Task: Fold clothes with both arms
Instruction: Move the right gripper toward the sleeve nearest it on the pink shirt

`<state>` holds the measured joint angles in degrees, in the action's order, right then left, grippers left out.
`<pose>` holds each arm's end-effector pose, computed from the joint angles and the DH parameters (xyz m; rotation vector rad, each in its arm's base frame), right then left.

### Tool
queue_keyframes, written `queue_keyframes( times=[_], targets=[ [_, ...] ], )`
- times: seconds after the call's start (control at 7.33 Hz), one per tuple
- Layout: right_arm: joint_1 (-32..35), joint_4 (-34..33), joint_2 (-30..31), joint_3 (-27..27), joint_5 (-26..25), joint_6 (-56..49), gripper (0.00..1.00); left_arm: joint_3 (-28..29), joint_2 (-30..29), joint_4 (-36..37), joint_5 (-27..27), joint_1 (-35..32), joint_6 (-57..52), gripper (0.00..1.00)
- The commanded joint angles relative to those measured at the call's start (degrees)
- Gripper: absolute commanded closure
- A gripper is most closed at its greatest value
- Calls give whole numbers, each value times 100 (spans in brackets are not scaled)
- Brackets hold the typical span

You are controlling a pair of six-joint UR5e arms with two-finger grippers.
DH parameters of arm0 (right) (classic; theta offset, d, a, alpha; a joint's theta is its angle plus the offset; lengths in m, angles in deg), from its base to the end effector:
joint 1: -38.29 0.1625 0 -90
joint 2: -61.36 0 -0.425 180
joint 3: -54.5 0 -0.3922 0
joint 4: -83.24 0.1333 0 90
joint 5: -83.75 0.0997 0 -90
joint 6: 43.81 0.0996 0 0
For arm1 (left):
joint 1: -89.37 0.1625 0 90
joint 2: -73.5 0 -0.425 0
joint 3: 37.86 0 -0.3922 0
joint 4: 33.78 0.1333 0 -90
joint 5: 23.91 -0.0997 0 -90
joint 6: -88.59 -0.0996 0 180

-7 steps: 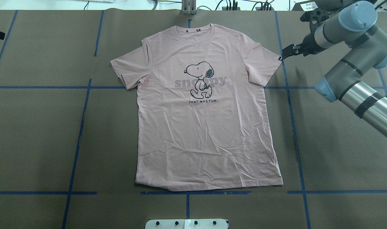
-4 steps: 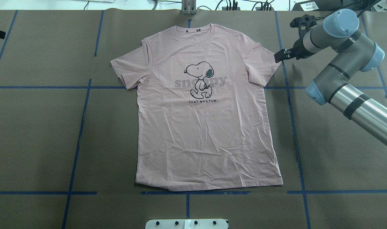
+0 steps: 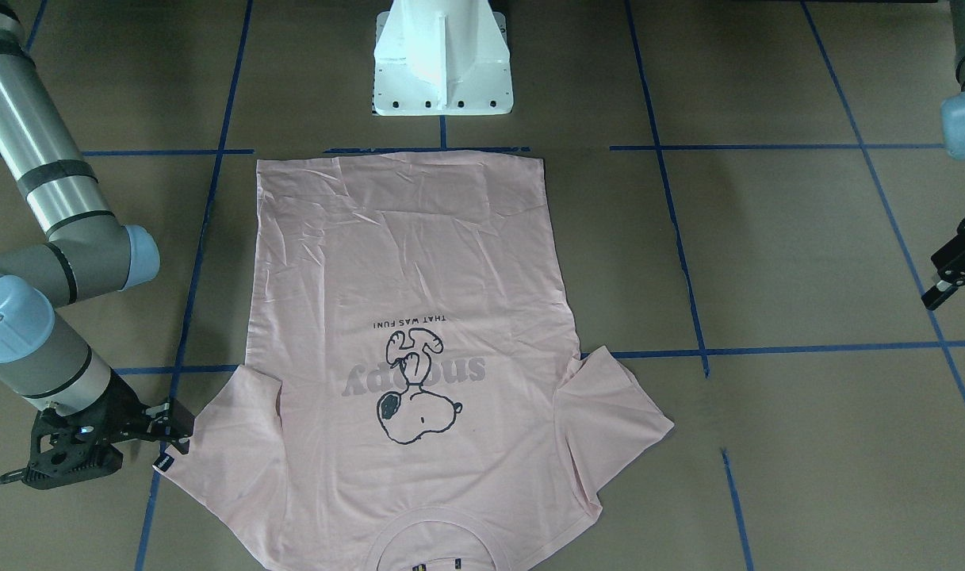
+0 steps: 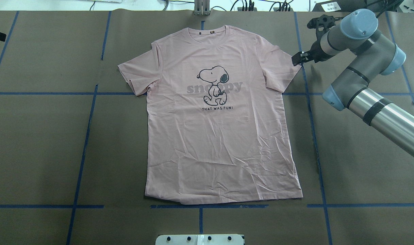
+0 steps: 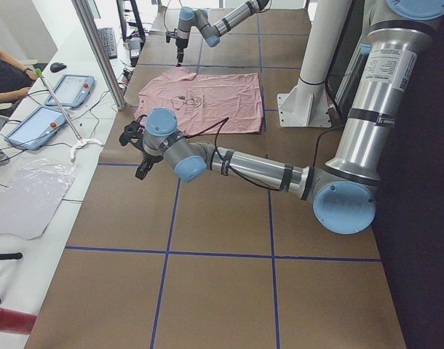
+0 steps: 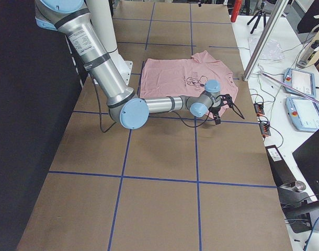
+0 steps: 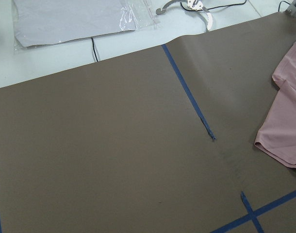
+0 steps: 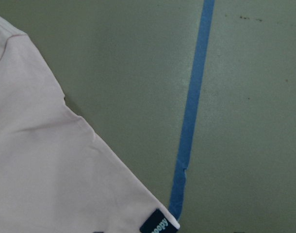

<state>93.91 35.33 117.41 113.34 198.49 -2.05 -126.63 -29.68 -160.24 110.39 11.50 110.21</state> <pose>-0.3556 -0.6819 0.4897 0.3540 -0.7966 -0.0485 0.0638 -0.6001 0.4678 0.5543 0.9238 0.1770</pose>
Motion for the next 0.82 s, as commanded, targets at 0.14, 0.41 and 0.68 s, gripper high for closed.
queue_keyframes(
  times=[0.14,0.41,0.68],
  targets=[
    [-25,1,-103,-197,-40,-27,21,9,9,-1,0,0,0,0],
    [-43,-7,-94,-206,-49,-27,46,9,9,-1,0,0,0,0],
    [-43,-16,-103,-197,-49,-45,80,9,9,-1,0,0,0,0]
  ],
)
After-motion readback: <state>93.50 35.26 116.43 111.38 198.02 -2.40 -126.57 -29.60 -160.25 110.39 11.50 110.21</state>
